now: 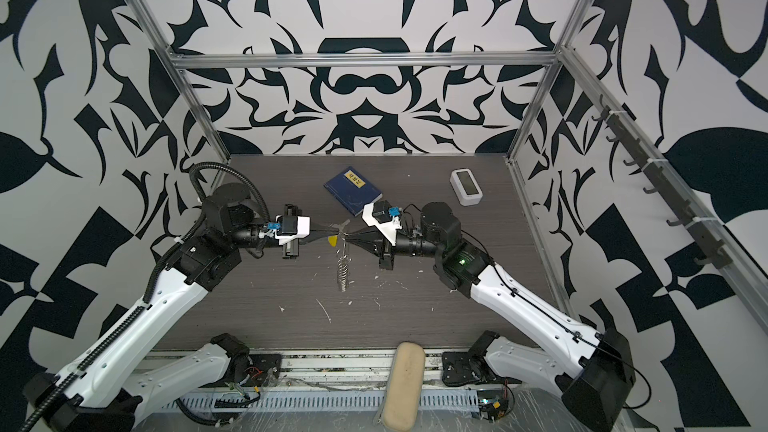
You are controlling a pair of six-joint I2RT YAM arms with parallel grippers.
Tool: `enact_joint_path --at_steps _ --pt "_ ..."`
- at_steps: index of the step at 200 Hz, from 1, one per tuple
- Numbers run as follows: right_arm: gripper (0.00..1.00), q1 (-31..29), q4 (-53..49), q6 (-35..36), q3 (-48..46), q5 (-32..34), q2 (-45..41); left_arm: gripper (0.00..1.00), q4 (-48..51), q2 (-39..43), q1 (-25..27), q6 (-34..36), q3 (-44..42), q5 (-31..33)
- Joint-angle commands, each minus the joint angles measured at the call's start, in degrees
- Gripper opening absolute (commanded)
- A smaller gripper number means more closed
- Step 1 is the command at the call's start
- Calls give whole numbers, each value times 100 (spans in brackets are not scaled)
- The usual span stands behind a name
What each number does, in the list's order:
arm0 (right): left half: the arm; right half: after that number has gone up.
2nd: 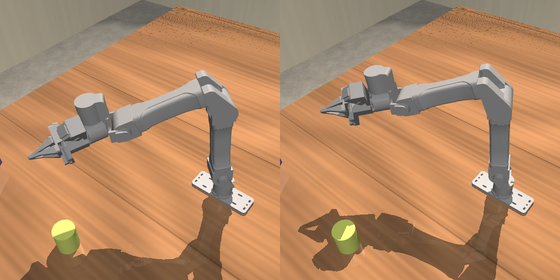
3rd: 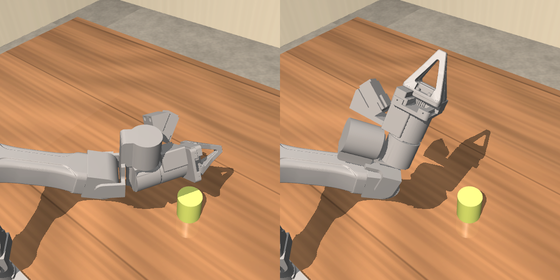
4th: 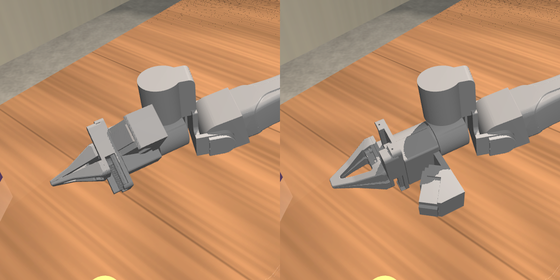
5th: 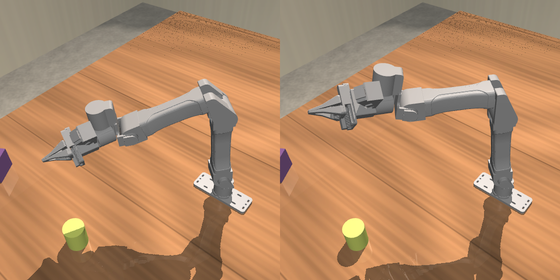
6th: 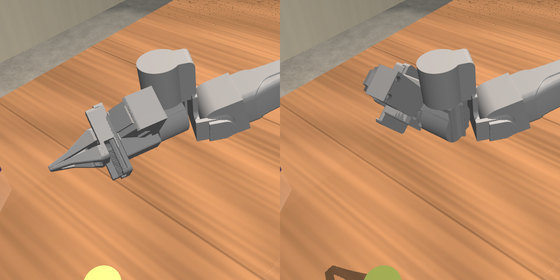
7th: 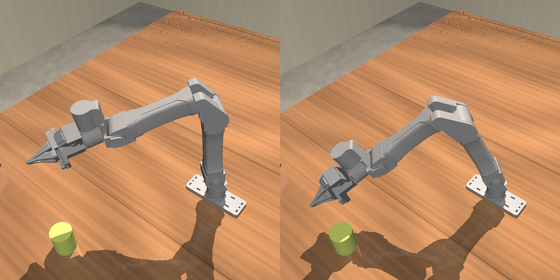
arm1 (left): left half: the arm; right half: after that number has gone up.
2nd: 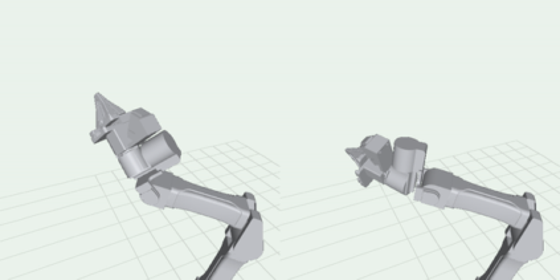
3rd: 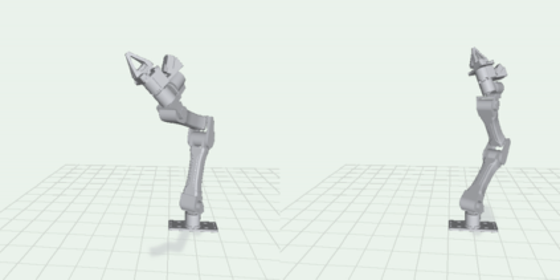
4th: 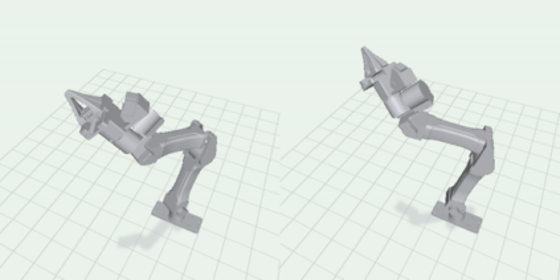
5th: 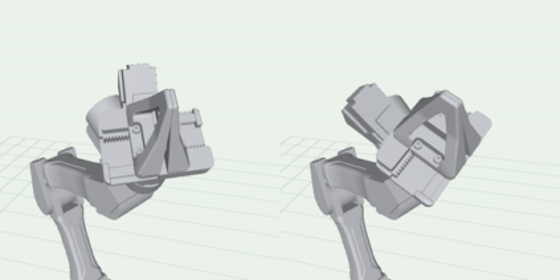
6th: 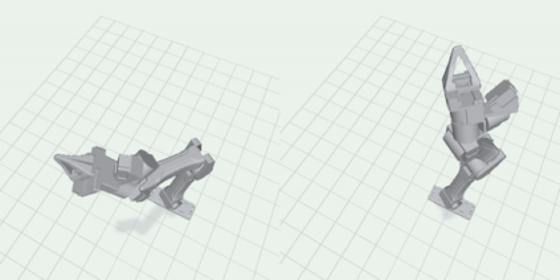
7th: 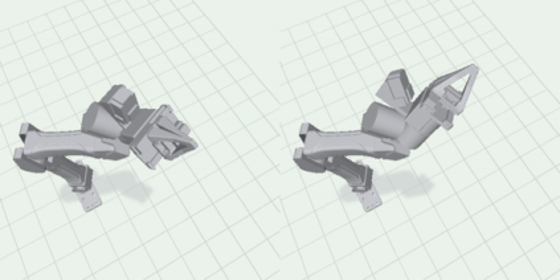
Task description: Remove the keys from the keyring
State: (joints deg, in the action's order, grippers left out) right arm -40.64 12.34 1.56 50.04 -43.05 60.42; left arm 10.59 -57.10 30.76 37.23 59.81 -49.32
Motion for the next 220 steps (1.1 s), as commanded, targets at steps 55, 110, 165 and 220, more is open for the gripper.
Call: enact_joint_path --at_steps 55,110,165,220 --pt "0 352 1686 -1151 -273 -752 -492 0 -679 77 -307 -448 -345 451" --pt "0 366 3005 -2060 -364 -819 -227 0 -1274 -11 -304 -575 -576 274" --pt "0 439 3194 -2207 -373 -890 -40 0 -1398 54 -305 -111 -554 204" --pt "0 509 3093 -2249 -460 -972 -61 0 -1097 114 -308 460 -222 298"
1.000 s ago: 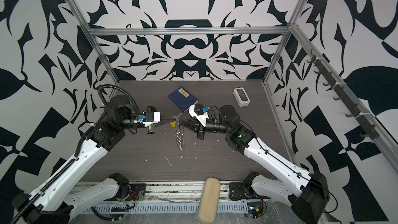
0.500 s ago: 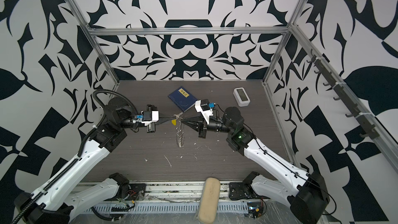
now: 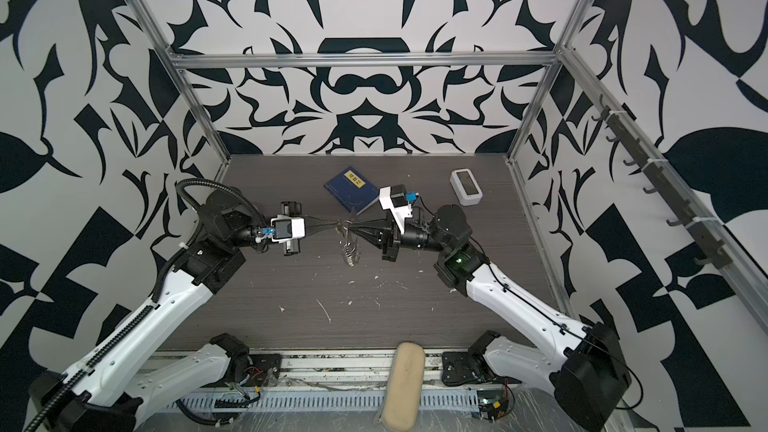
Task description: Remove the keys from the keyring
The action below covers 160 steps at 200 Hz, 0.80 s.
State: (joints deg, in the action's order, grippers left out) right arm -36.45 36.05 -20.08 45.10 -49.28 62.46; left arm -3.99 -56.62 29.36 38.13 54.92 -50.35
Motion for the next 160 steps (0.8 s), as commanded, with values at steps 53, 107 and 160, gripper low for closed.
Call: enact_joint_path --at_steps 53,107,160 --pt "0 295 619 -88 -28 -370 -498 0 1407 2 -168 620 752 755" --pt "0 330 331 -4 367 -448 -364 0 2164 -295 -160 778 1096 851" --pt "0 329 -235 358 710 -498 -201 0 1857 -455 -159 -423 1357 908"
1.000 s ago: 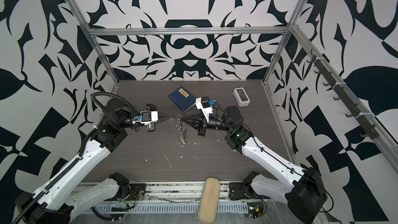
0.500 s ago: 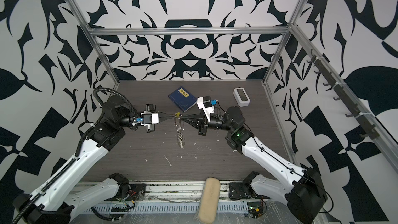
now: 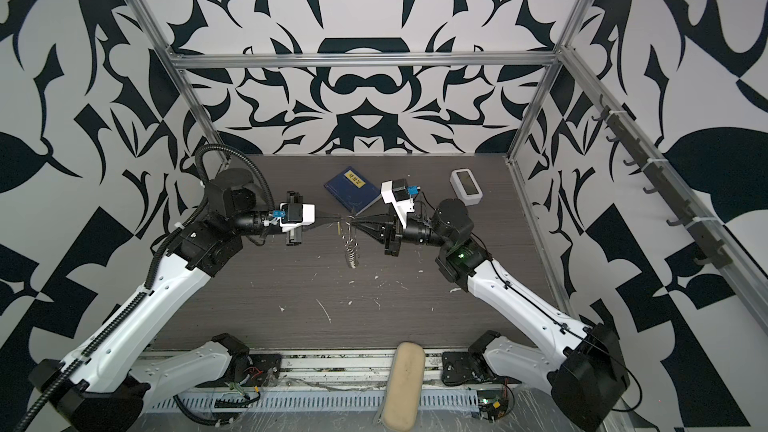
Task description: Remove the keys from the keyring
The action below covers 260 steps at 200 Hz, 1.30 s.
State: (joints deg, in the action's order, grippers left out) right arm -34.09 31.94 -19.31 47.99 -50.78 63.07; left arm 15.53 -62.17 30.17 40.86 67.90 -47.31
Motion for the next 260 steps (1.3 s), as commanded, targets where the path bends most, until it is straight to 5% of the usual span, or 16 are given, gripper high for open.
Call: enact_joint_path --at_steps 1,187,260 --pt "0 90 169 289 422 -346 -261 0 -125 109 -240 -713 49 602" --pt "0 88 1294 -537 320 -194 272 0 -5541 24 -238 -4049 -1288 -351" --pt "0 95 1464 -728 675 -233 679 0 -6378 -375 -2 -4386 -1257 -478"
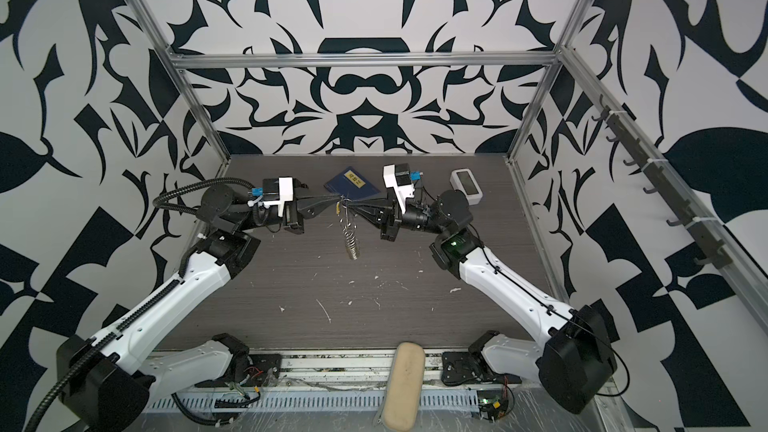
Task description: Remove the keys from the keyring
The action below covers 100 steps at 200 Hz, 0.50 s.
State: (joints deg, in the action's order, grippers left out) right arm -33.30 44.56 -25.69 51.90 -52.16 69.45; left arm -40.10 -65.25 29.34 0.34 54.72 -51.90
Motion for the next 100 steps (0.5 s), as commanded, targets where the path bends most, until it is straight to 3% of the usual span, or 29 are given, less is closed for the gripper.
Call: enact_joint_path --at_steps 1,45,75,100 --pt "0 12 198 -87 294 -94 42 0 -829 -67 81 -338 59 -16" --pt "0 88 -217 224 523 -62 -72 0 -763 -11 81 -344 -75 213" --pt "0 275 -684 462 525 -134 -320 19 498 406 72 461 -145 640" --pt "0 376 -1091 640 613 -265 -414 36 942 659 6 654 -250 786"
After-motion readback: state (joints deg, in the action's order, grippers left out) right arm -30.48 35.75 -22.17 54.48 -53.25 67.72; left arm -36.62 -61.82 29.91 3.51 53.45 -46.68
